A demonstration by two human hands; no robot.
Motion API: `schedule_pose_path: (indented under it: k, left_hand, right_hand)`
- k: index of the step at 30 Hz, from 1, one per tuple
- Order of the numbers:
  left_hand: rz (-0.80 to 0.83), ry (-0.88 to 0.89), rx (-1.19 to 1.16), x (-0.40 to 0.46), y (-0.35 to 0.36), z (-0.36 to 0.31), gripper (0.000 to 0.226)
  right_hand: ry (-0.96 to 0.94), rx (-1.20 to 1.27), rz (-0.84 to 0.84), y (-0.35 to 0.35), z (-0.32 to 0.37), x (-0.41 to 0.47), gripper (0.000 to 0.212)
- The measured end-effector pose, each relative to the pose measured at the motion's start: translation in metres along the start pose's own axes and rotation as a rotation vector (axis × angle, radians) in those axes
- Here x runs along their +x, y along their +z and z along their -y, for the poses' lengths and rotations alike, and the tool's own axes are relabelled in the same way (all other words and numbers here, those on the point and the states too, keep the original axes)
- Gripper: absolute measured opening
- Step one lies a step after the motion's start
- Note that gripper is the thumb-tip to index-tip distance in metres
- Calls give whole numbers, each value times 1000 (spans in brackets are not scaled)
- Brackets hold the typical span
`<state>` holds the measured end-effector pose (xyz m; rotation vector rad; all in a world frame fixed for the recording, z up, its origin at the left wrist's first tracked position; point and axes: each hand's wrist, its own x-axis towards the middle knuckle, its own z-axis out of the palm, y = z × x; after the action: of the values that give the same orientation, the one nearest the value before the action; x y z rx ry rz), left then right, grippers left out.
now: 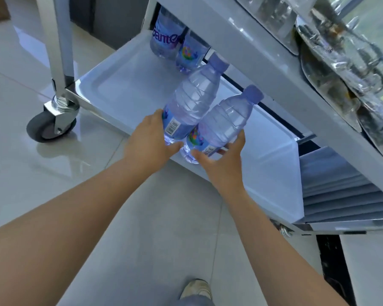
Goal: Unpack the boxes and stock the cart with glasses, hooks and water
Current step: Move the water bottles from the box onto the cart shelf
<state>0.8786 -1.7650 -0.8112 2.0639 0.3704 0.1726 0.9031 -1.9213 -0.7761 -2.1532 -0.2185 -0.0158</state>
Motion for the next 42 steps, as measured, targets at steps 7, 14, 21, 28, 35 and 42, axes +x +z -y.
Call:
schedule_pose_path:
  k: [7, 14, 21, 28, 35, 42]
  left_hand:
    - [-105, -40, 85, 10, 12, -3, 81]
    - [-101, -23, 174, 31, 10, -14, 73]
    - [-106, -61, 284, 67, 11, -29, 59]
    - [-175, -77, 413, 74, 5, -22, 56]
    - [-285, -108, 632, 71, 5, -26, 38]
    - [-140, 88, 827, 86, 37, -52, 55]
  right_hand:
    - [148, 18, -57, 22, -26, 2, 57]
    - [134, 33, -127, 35, -36, 30, 57]
    - [96, 38, -125, 35, -46, 54, 56]
    - [68, 68, -125, 32, -53, 70, 56]
    - [42, 7, -154, 41, -59, 110, 58]
    - [21, 17, -185, 52, -59, 154, 51]
